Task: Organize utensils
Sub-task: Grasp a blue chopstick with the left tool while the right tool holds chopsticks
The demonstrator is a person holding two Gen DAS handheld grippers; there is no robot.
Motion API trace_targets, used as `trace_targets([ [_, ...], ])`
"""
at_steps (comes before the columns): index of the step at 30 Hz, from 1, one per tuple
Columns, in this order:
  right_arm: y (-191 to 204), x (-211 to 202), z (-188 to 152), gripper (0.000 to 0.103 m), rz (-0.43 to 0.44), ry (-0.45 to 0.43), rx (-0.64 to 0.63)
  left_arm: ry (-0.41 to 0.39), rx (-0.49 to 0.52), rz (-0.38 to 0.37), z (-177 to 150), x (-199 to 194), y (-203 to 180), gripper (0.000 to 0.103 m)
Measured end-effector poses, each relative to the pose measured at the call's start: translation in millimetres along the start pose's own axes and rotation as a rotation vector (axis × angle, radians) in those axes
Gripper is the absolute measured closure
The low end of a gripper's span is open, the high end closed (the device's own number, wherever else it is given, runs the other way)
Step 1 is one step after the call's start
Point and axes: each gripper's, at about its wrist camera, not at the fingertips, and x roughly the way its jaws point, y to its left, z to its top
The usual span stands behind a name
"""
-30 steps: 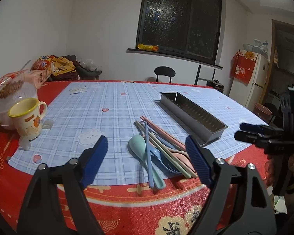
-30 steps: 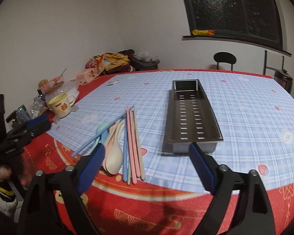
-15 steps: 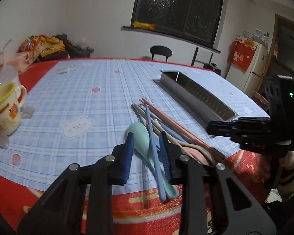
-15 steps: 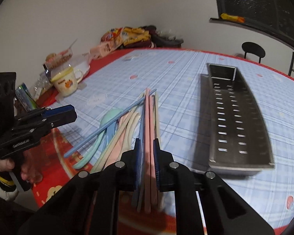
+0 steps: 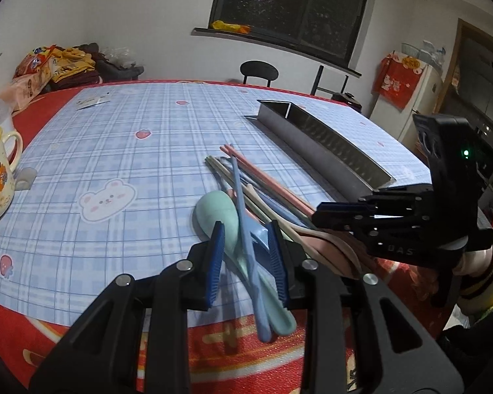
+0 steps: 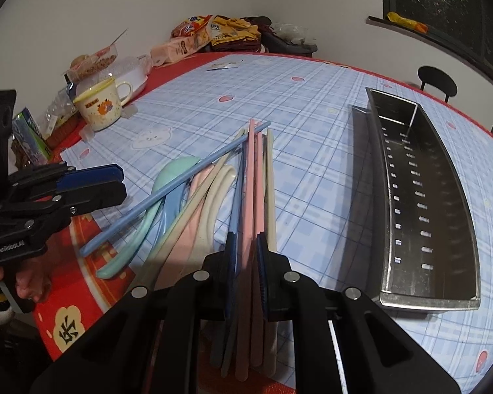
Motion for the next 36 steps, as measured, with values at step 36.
trace_targets([
  [36, -6, -13, -5, 0.097, 0.007, -0.082, 0.018, 0.093, 0.058, 0.055, -3, 20, -15, 0.072],
])
